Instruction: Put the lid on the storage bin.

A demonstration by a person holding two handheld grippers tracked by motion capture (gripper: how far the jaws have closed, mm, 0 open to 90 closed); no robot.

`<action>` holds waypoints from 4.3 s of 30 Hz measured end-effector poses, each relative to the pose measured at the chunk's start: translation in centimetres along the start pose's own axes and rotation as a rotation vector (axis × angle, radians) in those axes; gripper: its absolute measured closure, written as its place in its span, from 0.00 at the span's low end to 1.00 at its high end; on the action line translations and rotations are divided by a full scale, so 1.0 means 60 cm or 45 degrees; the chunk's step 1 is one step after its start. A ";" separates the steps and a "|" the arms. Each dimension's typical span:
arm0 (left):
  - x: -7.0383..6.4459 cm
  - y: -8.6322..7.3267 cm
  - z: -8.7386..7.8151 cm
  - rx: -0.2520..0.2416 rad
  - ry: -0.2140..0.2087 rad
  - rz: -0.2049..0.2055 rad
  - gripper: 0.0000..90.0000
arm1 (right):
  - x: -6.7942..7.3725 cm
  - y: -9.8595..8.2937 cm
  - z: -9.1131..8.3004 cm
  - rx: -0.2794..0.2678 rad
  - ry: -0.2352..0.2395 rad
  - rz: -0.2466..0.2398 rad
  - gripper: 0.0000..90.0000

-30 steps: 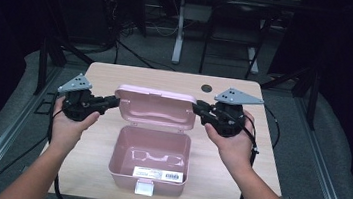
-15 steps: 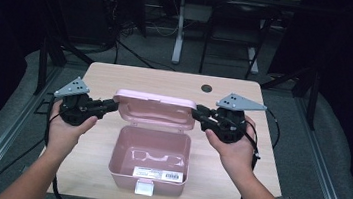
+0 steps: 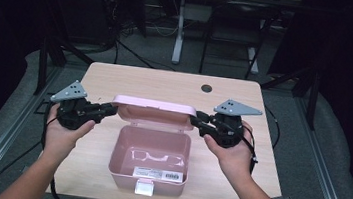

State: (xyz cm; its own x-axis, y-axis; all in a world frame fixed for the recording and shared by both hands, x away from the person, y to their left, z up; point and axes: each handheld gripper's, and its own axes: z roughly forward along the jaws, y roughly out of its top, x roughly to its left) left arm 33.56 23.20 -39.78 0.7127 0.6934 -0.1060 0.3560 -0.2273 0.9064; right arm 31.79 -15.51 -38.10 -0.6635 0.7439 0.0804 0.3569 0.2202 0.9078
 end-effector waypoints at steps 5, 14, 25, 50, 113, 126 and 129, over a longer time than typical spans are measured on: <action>-0.003 0.001 -0.003 -0.003 -0.002 0.010 0.87 | 0.002 -0.001 -0.002 -0.001 0.005 -0.005 0.79; -0.009 0.008 -0.010 -0.003 -0.005 0.017 0.85 | 0.003 -0.002 -0.005 0.000 0.025 -0.003 0.77; -0.014 0.014 -0.016 0.010 -0.007 0.019 0.82 | 0.009 -0.004 -0.008 -0.001 0.035 -0.007 0.75; -0.023 0.007 -0.029 0.032 -0.024 0.027 0.74 | 0.017 -0.013 -0.020 0.010 0.070 -0.011 0.71; -0.059 -0.017 -0.056 0.050 -0.044 0.078 0.76 | 0.007 -0.058 -0.076 -0.004 0.087 0.069 0.70; -0.068 -0.033 -0.063 0.056 -0.048 0.088 0.76 | -0.011 -0.064 -0.071 -0.016 0.051 0.110 0.69; -0.072 -0.038 -0.064 0.057 -0.044 0.094 0.77 | -0.013 -0.066 -0.069 -0.015 0.050 0.117 0.69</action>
State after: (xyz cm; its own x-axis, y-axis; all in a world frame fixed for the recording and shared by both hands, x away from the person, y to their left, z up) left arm 27.37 23.37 -39.80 0.7583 0.6497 -0.0540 0.3278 -0.3083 0.8930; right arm 28.16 -19.58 -40.08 -0.6539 0.7350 0.1793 0.4096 0.1447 0.9007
